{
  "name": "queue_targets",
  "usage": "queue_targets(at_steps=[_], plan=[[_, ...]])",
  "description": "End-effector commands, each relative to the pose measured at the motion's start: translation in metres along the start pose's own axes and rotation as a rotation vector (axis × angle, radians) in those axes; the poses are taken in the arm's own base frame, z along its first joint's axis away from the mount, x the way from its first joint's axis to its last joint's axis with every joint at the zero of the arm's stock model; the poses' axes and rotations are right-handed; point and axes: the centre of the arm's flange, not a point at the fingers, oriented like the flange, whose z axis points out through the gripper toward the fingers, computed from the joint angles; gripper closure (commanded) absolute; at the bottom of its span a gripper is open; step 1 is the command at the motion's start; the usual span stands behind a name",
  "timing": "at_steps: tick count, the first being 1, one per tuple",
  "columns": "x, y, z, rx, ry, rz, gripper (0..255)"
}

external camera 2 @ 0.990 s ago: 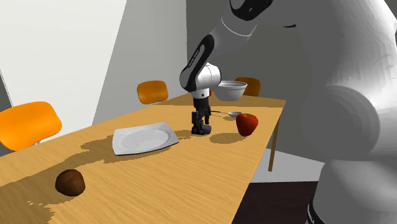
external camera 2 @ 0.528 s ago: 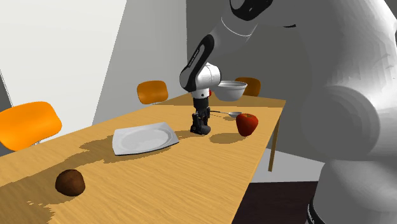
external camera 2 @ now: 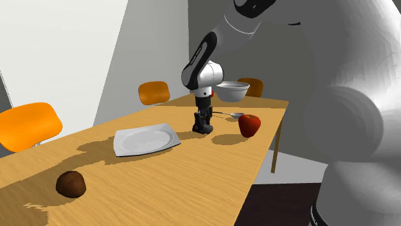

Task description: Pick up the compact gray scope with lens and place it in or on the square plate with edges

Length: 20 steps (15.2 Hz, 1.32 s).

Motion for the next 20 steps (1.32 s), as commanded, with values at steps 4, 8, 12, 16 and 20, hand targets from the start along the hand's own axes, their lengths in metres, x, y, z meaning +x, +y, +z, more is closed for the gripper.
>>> queue_targets(at_steps=[4, 8, 12, 16, 20], plan=[[-0.001, 0.0, -0.026, 0.0, 0.0, 0.0, 255], [-0.003, 0.0, -0.047, 0.0, 0.0, 0.0, 255], [-0.005, 0.001, -0.068, 0.0, 0.0, 0.0, 255], [-0.006, 0.001, -0.085, 0.0, 0.0, 0.0, 255], [0.028, -0.039, -0.088, 0.0, 0.0, 0.0, 255]])
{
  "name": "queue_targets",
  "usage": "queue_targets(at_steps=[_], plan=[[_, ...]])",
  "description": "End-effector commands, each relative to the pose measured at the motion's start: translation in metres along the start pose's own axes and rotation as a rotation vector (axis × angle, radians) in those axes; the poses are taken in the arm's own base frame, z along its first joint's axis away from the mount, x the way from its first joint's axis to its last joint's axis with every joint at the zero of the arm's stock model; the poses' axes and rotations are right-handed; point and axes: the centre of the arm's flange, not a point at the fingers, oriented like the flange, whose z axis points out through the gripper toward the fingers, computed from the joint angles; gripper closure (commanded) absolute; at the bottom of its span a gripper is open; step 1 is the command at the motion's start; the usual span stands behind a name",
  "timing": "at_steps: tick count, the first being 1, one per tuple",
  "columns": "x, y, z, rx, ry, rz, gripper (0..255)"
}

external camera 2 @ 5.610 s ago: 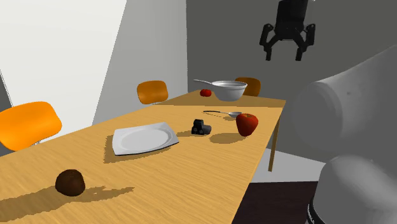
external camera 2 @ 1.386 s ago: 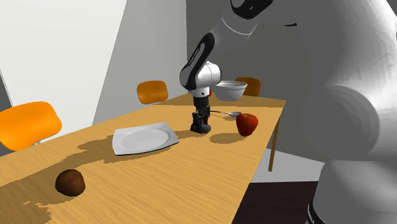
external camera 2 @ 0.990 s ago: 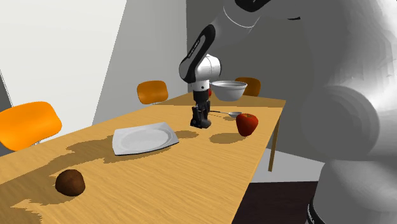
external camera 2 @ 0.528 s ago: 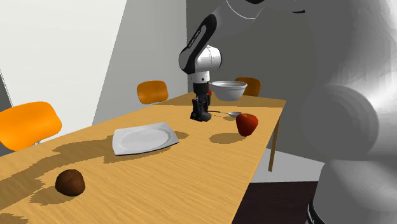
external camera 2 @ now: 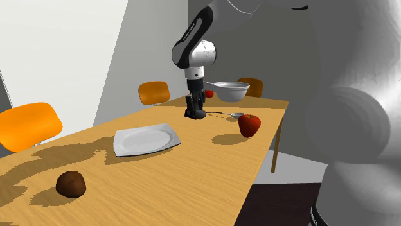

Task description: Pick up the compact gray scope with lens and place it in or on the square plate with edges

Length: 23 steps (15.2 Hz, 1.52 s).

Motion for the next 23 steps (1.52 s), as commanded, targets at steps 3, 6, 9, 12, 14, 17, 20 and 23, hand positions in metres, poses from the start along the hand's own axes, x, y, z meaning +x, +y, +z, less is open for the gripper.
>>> queue_targets(at_steps=[3, 6, 9, 12, 14, 17, 20, 23], plan=[[0.035, -0.038, -0.002, 0.0, 0.0, 0.001, 255], [0.061, -0.068, -0.004, 0.0, 0.0, 0.001, 255], [0.086, -0.099, -0.007, 0.0, 0.0, 0.001, 255], [0.111, -0.129, -0.009, 0.0, 0.0, 0.001, 255], [0.128, -0.149, -0.01, 0.0, 0.0, 0.001, 255], [0.154, -0.179, -0.012, 0.0, 0.0, 0.001, 255], [0.161, -0.188, -0.002, 0.0, 0.0, 0.001, 255], [0.162, -0.188, 0.013, 0.0, 0.0, 0.001, 255]])
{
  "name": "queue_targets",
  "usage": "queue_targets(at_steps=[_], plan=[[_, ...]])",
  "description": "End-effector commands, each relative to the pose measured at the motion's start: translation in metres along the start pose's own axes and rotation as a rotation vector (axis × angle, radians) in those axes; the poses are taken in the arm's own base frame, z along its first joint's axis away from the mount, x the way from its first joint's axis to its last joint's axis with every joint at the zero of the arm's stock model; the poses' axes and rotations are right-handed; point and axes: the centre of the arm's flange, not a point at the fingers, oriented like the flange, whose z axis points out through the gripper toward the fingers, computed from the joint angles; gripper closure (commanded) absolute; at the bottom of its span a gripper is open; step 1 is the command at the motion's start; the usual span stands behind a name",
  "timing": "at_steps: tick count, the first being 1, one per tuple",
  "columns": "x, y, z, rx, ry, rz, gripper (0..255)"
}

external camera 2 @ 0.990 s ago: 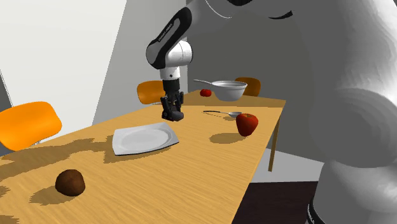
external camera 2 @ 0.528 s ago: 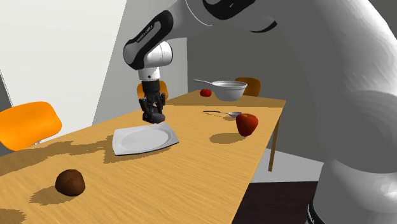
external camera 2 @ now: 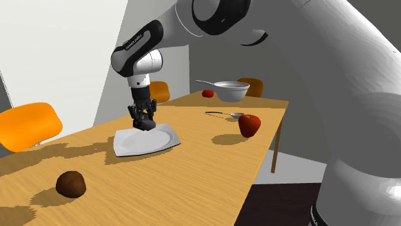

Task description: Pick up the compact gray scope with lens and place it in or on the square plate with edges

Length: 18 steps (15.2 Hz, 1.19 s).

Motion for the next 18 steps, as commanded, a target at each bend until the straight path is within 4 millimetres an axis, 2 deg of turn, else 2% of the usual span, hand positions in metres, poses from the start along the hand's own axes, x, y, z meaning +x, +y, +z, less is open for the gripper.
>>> queue_targets(at_steps=[1, 8, 15, 16, 18], plan=[[0.002, -0.001, 0.009, 0.0, 0.001, 0.0, 255], [0.005, -0.001, 0.046, 0.0, 0.001, 0.0, 255], [0.005, -0.001, 0.046, 0.0, 0.001, 0.0, 255], [0.005, -0.001, 0.046, 0.0, 0.001, 0.0, 0], [0.005, -0.001, 0.046, 0.0, 0.001, 0.0, 0]])
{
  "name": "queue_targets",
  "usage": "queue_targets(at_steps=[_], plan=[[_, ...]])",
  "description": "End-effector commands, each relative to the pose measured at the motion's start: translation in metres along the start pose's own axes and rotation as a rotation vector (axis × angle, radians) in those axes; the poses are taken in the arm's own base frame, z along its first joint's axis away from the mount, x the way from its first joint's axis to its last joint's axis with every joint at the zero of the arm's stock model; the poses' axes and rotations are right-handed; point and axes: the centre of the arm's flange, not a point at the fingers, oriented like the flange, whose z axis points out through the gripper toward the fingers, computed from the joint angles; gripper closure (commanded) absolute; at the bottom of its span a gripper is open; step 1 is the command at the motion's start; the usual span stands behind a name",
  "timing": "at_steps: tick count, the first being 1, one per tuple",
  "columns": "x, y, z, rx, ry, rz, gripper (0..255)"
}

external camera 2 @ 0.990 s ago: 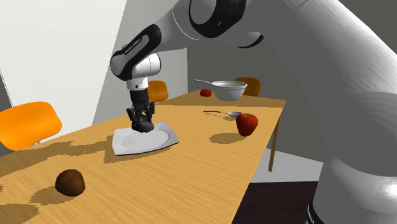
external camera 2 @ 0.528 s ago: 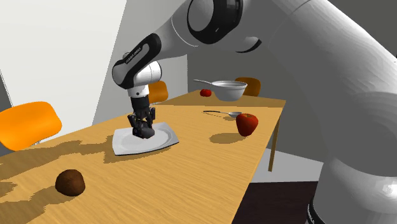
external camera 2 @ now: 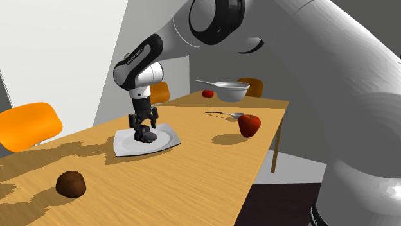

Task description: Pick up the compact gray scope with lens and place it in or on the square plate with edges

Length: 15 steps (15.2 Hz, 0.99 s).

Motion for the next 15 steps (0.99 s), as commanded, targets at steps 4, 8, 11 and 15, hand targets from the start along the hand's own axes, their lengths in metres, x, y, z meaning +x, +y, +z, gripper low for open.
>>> queue_targets(at_steps=[4, 8, 11, 15], plan=[[0.0, 0.0, -0.013, 0.0, 0.0, 0.0, 0], [0.0, 0.0, -0.05, 0.0, 0.0, 0.0, 0], [0.0, 0.0, -0.05, 0.0, 0.0, 0.0, 0], [0.0, 0.0, -0.05, 0.0, 0.0, 0.0, 0]])
